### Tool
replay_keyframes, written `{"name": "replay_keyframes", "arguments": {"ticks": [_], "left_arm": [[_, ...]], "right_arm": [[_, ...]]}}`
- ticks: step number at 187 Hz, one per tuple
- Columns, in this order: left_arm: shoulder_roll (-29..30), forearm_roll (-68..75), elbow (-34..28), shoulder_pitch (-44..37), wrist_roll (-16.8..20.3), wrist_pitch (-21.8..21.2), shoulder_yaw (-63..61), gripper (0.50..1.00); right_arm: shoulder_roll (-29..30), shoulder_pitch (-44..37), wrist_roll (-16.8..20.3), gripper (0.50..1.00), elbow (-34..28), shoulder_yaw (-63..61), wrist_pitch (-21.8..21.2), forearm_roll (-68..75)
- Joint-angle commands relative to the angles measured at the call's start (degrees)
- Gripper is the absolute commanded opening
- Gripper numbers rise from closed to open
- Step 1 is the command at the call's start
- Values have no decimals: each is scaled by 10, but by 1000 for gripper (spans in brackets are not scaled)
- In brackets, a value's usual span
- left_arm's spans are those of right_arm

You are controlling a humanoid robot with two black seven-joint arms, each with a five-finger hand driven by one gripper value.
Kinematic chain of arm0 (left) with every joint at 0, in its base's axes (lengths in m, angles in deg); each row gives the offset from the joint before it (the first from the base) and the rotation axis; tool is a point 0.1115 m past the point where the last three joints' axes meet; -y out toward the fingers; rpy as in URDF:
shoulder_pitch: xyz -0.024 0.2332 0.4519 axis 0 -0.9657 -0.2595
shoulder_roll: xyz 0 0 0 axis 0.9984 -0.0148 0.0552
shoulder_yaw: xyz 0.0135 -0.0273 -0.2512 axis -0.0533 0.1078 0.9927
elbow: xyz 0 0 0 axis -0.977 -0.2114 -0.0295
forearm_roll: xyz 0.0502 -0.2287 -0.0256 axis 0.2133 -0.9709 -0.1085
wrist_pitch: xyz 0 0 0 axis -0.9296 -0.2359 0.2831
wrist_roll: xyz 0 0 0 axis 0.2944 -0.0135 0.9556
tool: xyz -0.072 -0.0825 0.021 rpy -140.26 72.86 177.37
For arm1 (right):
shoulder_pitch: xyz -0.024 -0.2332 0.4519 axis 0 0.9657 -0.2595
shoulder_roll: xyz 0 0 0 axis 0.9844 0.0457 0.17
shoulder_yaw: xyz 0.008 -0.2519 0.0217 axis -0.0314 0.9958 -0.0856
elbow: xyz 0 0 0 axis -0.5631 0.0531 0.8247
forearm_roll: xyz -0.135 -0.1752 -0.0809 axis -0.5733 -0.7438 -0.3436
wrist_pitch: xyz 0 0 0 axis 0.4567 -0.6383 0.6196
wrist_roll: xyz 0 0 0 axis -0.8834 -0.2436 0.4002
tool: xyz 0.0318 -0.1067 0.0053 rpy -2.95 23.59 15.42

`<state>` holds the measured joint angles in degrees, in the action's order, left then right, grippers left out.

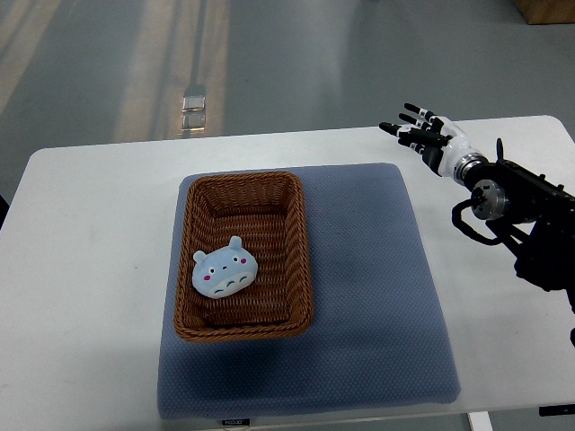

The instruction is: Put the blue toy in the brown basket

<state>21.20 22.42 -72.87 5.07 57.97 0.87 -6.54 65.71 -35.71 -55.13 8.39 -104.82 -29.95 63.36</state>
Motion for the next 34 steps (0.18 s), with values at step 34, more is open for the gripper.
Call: {"name": "replay_keyframes", "arguments": {"ticks": [34], "left_arm": [[0, 0, 0, 0, -1, 0, -1, 1000]], "right_arm": [[-24, 43, -10, 911, -9, -48, -94, 1]]}}
